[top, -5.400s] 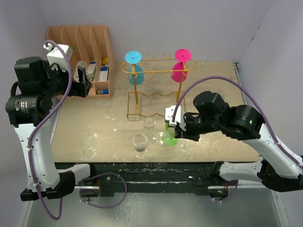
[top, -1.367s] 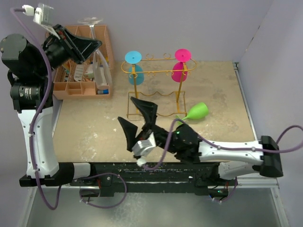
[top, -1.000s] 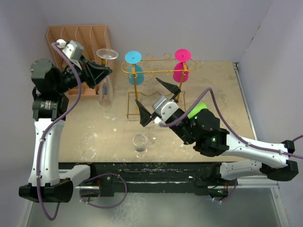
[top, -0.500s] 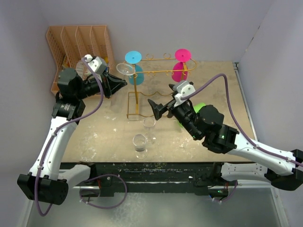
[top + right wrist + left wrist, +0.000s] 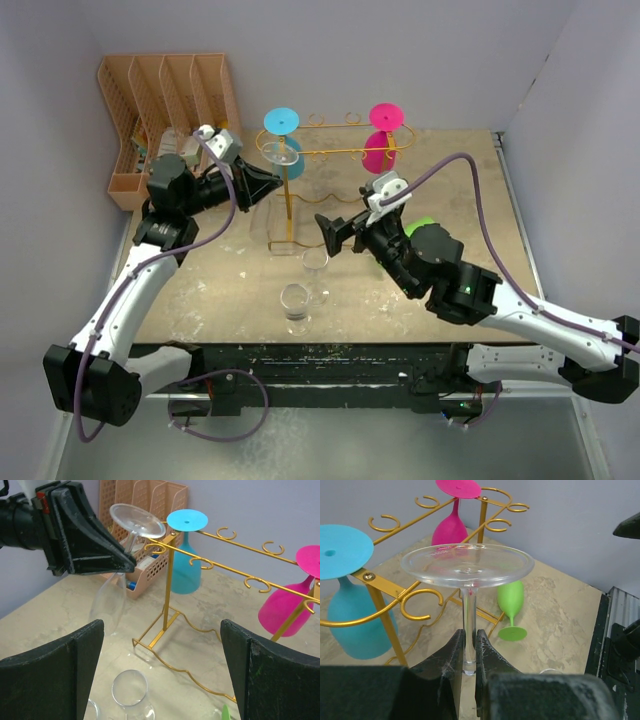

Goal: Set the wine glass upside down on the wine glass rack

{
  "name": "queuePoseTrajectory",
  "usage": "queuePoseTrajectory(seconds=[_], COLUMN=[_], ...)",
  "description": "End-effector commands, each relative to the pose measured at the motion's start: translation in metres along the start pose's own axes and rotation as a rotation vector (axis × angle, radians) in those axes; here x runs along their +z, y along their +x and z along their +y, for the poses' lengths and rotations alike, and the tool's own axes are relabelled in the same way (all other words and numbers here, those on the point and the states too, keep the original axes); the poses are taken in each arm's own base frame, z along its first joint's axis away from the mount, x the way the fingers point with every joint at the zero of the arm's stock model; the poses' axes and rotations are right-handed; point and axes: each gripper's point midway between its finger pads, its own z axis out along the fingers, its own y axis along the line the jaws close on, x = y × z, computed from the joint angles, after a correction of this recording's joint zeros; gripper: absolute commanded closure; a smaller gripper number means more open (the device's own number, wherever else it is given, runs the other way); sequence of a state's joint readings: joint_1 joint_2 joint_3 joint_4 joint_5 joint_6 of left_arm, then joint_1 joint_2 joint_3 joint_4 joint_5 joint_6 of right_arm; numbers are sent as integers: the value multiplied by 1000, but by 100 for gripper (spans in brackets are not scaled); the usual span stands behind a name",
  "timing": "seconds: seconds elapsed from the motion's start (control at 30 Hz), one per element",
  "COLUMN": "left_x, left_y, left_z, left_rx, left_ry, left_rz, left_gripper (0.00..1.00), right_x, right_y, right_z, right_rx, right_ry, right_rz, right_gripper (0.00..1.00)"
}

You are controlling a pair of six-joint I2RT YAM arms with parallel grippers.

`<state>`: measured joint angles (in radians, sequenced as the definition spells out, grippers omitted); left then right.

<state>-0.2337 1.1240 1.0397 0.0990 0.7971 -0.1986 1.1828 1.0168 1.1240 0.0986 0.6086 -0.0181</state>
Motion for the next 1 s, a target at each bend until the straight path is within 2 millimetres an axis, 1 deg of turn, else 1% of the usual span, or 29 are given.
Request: queuePoseTrajectory(seconds=[0.0,0.03,0.1,0.17,0.23,0.27,0.37,0.43,0.5,0.53,0.67,0.83,0.97], left_x=[10,11,12,13,14,14,15,17,20,22,27,31,32], left_y=[-17,-16,-12,-7,-2,-1,1,2,5,7,13,16,15], left_z=[11,13,16,19,21,21,25,29,33,36,42,45,47], left_rx=[63,64,66,64,59,58,54,54,43,37,15,-3,-8], left_ry=[-15,-18,-27,-36,-40,-39,-55,-63,-71,-75,-77,-76,-81], left_rz=[-63,-67,-71,-69,-66,-68,-70,-77,-78,-78,-83,-90,-98], left_gripper=[100,100,100,100,100,100,100,100,100,100,100,100,100], right_x=[0,-1,-2,-4,-6,-5,-5,-2,-3,-2,-3,-1,-4], right_y=[-10,-6,13,26,32,30,34,39,47,54,73,79,84], right_z=[23,36,53,69,79,81,86,87,92,94,96,92,91], right_rx=[-29,-64,-156,-219,-252,-255,-266,-282,-319,-340,-412,-443,-449], right_ry=[-133,-212,-313,-410,-454,-462,-484,-468,-460,-457,-476,-455,-461], right_rz=[11,33,105,146,166,168,201,216,238,259,328,351,360], right_gripper=[0,0,0,1,2,2,2,2,2,2,1,1,4])
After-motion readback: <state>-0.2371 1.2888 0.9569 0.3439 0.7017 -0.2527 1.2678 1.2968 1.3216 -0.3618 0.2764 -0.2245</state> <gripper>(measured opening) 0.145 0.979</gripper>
